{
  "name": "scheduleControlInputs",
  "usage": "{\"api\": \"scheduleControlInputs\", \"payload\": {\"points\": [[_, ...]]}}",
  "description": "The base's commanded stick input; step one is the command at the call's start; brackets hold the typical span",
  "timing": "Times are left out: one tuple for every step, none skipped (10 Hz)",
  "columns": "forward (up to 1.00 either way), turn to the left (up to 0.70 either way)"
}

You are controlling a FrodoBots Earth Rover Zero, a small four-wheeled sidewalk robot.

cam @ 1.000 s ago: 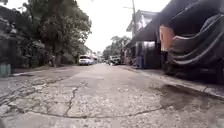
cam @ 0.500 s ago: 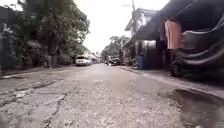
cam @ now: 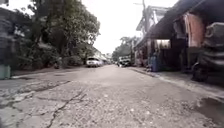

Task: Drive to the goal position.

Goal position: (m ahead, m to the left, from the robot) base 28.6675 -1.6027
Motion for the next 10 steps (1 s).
{"api": "scheduleControlInputs", "payload": {"points": [[1.0, 0.0], [1.0, 0.11], [1.0, 0.08], [1.0, 0.0], [1.0, 0.0], [1.0, 0.0], [1.0, 0.0], [1.0, 0.0], [1.0, 0.0], [1.0, 0.0]]}}
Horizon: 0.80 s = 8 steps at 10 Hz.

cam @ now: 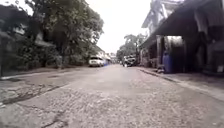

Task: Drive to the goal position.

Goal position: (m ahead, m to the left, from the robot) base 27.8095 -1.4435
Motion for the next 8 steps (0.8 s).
{"api": "scheduleControlInputs", "payload": {"points": [[1.0, 0.0], [1.0, 0.0], [1.0, 0.0], [1.0, 0.0], [1.0, 0.0], [1.0, 0.0], [1.0, 0.0], [1.0, 0.0]]}}
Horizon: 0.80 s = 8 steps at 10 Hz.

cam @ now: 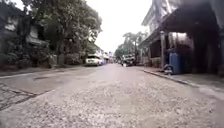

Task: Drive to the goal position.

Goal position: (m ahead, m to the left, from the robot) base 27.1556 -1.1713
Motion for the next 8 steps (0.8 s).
{"api": "scheduleControlInputs", "payload": {"points": [[1.0, 0.0], [1.0, 0.0], [1.0, 0.0], [1.0, 0.0], [1.0, 0.0], [1.0, 0.0], [1.0, 0.0], [1.0, 0.0]]}}
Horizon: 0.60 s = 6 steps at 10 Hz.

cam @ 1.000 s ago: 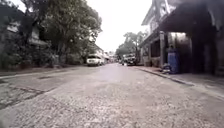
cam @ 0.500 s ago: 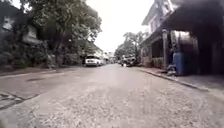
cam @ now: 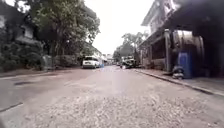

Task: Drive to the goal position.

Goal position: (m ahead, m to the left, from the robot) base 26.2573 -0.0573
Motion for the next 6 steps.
{"api": "scheduleControlInputs", "payload": {"points": [[1.0, 0.0], [1.0, 0.0], [1.0, 0.0], [1.0, 0.0], [1.0, 0.0], [1.0, 0.0]]}}
